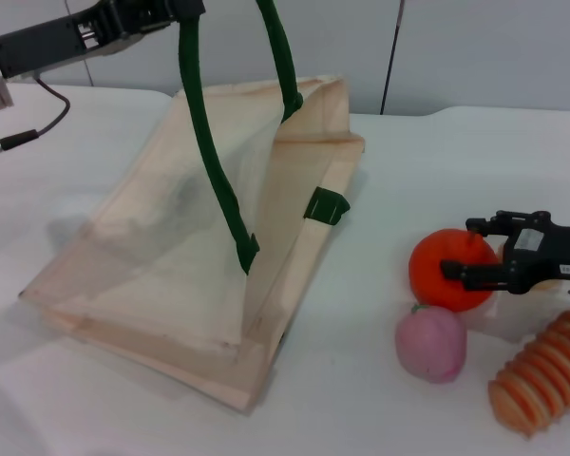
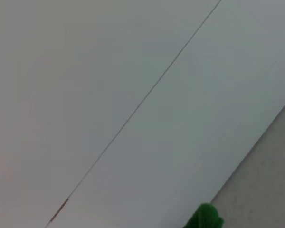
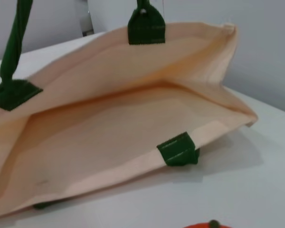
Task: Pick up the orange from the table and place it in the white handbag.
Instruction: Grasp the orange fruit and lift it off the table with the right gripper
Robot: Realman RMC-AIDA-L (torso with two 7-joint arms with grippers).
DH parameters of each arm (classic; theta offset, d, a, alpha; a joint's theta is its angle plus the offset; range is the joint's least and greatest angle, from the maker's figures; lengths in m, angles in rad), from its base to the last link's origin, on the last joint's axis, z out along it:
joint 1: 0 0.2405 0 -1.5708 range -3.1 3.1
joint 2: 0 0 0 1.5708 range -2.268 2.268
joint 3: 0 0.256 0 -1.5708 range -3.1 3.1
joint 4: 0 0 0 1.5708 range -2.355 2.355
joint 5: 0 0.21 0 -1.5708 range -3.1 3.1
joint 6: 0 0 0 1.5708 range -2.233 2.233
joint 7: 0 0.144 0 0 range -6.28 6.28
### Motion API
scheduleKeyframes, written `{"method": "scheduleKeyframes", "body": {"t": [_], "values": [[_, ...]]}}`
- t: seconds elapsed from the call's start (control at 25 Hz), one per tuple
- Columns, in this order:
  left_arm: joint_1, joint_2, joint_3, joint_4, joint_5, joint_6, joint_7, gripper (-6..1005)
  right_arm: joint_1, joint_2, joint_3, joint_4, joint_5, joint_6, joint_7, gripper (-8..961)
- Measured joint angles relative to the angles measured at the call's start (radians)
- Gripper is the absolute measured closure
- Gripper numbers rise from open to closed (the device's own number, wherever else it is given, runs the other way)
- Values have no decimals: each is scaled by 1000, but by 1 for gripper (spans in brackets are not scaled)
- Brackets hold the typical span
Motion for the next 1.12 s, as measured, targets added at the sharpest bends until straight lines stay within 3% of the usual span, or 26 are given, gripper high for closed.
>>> {"method": "scheduleKeyframes", "body": {"t": [0.44,0.56,0.76,1.0,1.12], "values": [[0,0,-1,0,-1,-3,0,834,2,1,-20,2,-6,-2,2,130],[0,0,-1,0,-1,-3,0,832,2,1,-27,2,-6,-3,2,172],[1,0,-1,0,-1,-3,0,830,6,1,-51,2,-6,-14,16,409],[1,0,-1,0,-7,-1,-2,827,13,1,-74,2,-6,-30,38,534],[2,1,-1,0,-13,-1,-3,825,13,1,-74,2,-6,-29,42,547]]}}
